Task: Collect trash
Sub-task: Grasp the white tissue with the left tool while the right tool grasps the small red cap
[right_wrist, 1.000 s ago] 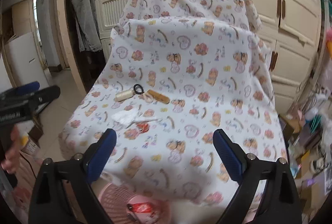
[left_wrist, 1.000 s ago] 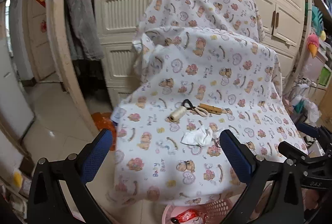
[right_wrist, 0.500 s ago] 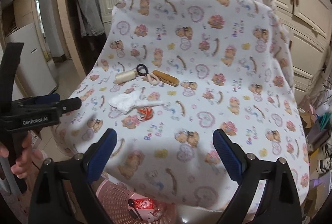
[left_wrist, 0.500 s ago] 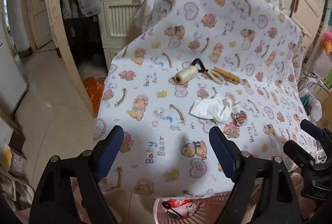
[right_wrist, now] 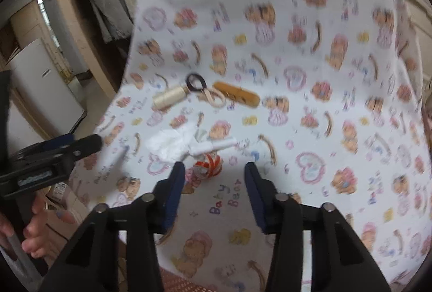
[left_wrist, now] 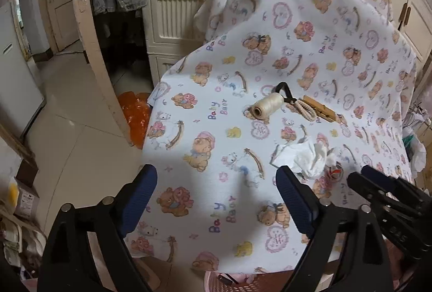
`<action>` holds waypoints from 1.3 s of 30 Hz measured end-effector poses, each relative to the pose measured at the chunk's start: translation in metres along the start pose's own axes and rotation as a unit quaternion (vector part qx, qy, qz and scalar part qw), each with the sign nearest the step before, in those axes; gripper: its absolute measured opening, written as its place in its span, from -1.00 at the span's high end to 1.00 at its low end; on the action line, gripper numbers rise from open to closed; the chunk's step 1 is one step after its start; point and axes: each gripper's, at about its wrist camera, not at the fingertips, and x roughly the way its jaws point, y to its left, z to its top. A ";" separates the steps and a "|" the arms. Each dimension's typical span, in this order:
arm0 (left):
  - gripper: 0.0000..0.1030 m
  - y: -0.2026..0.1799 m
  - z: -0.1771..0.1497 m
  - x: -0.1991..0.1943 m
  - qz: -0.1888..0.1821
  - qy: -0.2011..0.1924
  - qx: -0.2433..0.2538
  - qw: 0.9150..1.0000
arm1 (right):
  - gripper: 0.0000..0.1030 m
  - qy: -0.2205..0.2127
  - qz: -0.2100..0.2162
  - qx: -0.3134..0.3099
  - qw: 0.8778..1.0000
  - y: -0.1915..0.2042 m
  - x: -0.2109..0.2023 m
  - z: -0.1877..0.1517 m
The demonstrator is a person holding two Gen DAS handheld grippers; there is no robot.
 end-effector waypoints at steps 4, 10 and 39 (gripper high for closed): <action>-0.72 -0.004 -0.001 0.002 -0.004 0.003 0.005 1.000 | 0.34 0.004 -0.003 0.010 1.000 -0.002 0.016 0.001; -0.72 -0.012 -0.002 0.004 -0.010 0.005 0.024 1.000 | 0.83 0.008 0.014 0.029 0.999 -0.007 0.029 0.002; 0.61 -0.078 -0.010 0.031 -0.099 0.024 0.069 0.992 | 0.93 -0.017 -0.006 0.037 0.999 -0.038 -0.032 -0.005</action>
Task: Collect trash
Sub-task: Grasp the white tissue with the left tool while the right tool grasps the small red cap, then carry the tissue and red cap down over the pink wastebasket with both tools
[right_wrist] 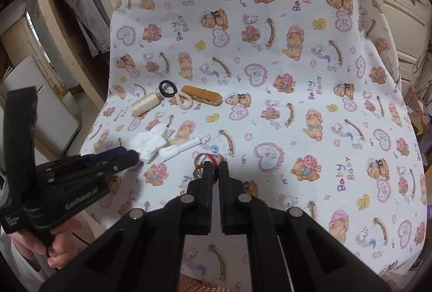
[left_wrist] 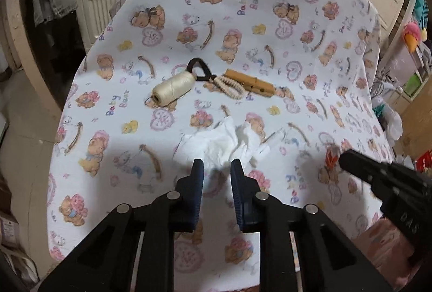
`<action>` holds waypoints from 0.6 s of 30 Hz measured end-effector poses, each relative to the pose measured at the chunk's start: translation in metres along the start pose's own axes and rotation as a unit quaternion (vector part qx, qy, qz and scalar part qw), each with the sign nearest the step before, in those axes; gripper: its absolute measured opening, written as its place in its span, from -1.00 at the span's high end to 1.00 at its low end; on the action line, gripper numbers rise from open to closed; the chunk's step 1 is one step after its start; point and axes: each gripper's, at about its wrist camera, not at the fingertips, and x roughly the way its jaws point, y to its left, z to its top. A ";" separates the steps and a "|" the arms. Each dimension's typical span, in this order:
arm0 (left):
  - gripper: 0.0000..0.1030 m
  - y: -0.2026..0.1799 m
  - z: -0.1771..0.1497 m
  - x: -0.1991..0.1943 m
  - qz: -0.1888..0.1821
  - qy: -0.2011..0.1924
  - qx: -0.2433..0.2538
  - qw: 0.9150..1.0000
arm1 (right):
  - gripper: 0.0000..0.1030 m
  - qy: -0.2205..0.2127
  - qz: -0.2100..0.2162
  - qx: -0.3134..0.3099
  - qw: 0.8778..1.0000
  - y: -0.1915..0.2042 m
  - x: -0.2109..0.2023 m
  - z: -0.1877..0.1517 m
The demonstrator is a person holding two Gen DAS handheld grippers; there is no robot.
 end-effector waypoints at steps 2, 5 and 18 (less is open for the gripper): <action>0.18 -0.001 0.003 0.003 -0.003 0.002 -0.006 1.000 | 0.93 0.000 0.001 0.000 1.000 0.000 0.001 0.000; -0.02 -0.006 0.004 0.007 -0.001 0.002 -0.002 1.000 | 0.93 -0.002 -0.001 -0.004 1.000 0.001 -0.002 -0.001; 0.73 -0.011 0.002 -0.011 0.027 -0.026 0.019 0.999 | 0.93 -0.014 -0.017 -0.005 1.000 0.001 -0.008 -0.001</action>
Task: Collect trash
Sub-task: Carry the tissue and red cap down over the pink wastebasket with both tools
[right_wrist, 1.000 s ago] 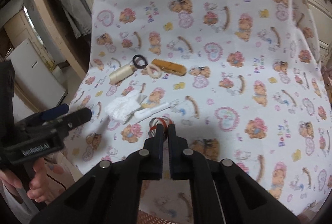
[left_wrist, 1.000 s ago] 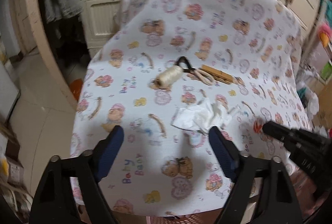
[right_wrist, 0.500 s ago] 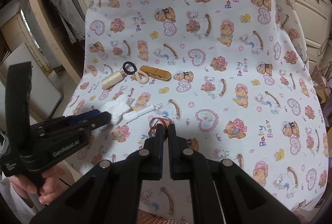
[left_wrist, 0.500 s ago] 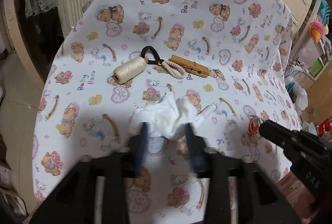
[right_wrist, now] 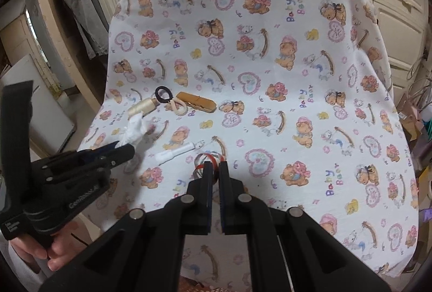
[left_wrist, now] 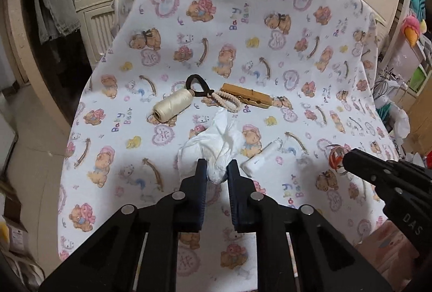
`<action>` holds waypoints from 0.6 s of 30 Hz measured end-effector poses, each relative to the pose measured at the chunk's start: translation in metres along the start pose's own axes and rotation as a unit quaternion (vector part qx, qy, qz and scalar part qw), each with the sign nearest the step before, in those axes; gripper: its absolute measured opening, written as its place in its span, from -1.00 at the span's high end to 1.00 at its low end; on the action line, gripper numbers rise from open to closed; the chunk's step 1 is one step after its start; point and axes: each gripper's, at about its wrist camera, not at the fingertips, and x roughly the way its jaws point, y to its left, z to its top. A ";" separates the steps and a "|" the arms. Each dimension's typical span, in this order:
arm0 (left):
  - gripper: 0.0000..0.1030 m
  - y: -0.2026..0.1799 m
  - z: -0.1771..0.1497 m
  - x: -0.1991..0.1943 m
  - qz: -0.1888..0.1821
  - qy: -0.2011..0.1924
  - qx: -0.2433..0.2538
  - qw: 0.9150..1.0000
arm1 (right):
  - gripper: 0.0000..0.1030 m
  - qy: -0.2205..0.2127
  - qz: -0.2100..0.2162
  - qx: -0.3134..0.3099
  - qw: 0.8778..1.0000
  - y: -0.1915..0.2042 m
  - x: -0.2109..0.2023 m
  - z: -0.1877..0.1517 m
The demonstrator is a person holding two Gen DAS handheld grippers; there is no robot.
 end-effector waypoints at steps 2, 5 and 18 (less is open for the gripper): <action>0.73 0.005 -0.001 -0.004 -0.012 0.004 -0.012 1.000 | 0.93 -0.002 0.001 -0.001 1.000 0.001 -0.001 0.000; 0.73 0.009 -0.003 -0.009 -0.010 0.007 -0.011 1.000 | 0.93 -0.005 0.001 -0.005 1.000 0.003 -0.004 -0.001; 0.68 0.011 -0.020 -0.034 0.033 0.013 -0.008 0.999 | 0.93 0.000 0.024 -0.011 1.000 0.017 -0.013 -0.010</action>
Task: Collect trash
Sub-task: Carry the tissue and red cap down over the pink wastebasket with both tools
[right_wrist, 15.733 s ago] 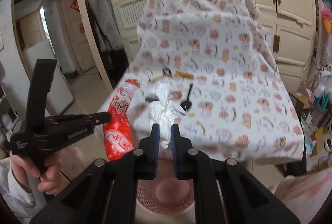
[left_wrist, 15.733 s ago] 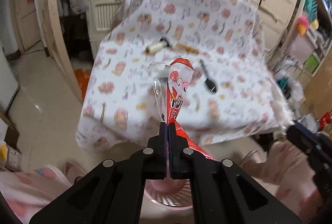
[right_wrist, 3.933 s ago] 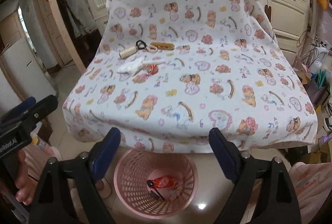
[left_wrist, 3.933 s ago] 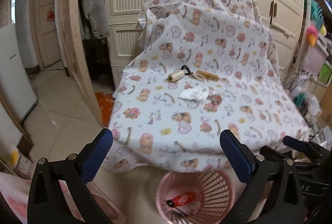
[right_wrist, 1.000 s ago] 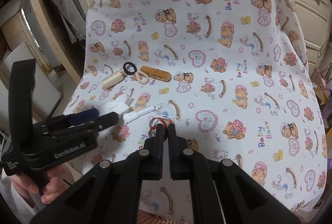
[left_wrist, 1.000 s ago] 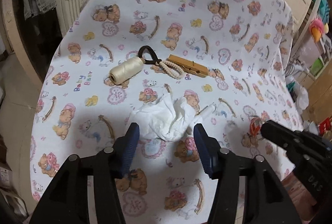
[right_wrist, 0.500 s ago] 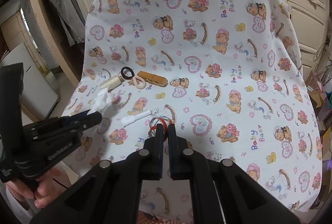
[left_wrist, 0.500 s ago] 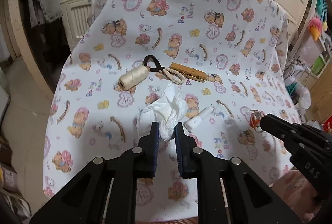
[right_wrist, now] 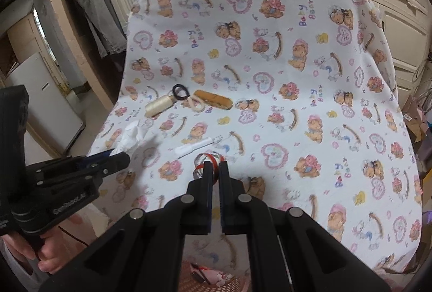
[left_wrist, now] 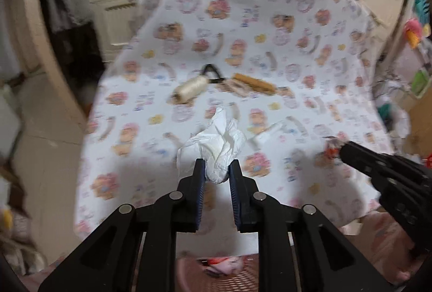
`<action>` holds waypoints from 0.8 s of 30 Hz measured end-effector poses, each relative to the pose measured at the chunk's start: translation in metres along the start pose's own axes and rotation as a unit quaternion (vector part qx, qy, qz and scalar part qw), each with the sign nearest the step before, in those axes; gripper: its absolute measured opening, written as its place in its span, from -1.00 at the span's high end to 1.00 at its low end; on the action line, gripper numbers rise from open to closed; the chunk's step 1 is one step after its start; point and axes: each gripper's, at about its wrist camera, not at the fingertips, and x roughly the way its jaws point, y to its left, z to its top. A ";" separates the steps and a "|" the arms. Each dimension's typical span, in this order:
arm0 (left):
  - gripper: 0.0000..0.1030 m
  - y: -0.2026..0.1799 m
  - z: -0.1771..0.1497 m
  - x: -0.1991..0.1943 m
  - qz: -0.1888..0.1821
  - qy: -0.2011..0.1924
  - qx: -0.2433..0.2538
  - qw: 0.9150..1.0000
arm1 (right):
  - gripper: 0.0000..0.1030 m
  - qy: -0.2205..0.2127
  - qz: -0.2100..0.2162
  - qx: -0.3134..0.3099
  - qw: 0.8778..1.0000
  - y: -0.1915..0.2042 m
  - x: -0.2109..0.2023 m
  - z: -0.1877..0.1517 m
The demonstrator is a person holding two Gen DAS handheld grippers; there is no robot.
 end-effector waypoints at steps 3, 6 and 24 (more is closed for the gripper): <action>0.68 0.002 -0.008 -0.009 0.008 0.002 0.005 1.000 | 0.93 0.006 0.009 -0.024 1.000 0.013 -0.004 -0.009; 0.68 0.007 -0.012 -0.017 -0.006 0.004 0.000 1.000 | 0.93 0.011 0.023 -0.043 0.999 0.025 -0.009 -0.015; 0.68 -0.003 -0.076 -0.061 -0.010 0.063 0.022 0.998 | 0.92 0.051 0.015 -0.015 0.998 0.046 -0.075 -0.060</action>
